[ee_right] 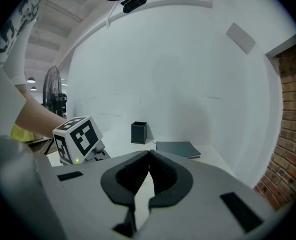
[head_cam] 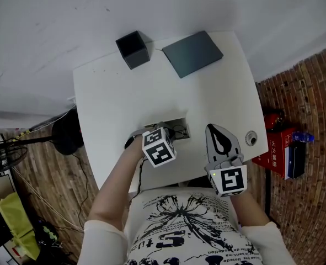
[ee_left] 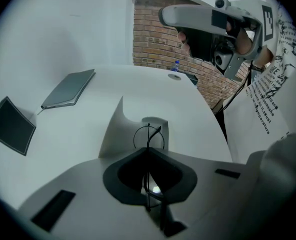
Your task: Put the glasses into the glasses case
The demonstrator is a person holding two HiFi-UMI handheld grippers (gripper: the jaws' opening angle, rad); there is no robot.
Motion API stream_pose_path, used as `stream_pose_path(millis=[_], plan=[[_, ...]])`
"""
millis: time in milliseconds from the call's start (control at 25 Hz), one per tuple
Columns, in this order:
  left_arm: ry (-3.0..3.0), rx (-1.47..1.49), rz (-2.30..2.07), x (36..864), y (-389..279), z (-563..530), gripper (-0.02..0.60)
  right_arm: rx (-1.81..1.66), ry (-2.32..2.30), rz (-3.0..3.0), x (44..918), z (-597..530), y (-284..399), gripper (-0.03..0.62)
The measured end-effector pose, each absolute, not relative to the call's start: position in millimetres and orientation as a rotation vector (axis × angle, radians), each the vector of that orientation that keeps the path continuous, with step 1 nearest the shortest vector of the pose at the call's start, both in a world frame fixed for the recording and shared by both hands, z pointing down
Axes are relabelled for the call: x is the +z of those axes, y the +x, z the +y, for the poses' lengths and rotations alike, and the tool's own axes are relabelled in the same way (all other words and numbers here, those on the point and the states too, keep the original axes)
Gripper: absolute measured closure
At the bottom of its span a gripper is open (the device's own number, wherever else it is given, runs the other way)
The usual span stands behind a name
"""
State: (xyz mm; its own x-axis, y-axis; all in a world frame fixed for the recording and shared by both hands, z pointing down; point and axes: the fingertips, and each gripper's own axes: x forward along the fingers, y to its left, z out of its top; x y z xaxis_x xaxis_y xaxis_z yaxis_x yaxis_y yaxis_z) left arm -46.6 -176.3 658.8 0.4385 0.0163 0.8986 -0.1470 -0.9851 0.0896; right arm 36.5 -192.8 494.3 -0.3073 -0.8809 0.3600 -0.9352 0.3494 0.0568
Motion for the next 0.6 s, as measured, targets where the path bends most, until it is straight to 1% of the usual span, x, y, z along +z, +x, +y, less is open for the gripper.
stream_pose_path(millis=[160, 200, 280, 600], plan=[[2.514, 1.542, -0.147, 656.3, -46.1, -174.5, 0.56, 0.221, 1.6, -2.273, 491.9, -192.4, 39.8, 0.58], [2.51, 1.521, -0.165, 654.7, -46.2, -174.6, 0.51, 0.216, 1.599, -2.273, 490.4, -192.3, 40.3, 0.58], [2.506, 1.48, -0.209, 649.0, -46.9, -175.3, 0.471, 0.208, 1.589, -2.283, 486.8, -191.7, 39.5, 0.58], [2.539, 1.424, -0.392, 614.6, -58.6, -179.4, 0.463, 0.128, 1.539, -2.328, 467.3, -189.3, 33.9, 0.58]])
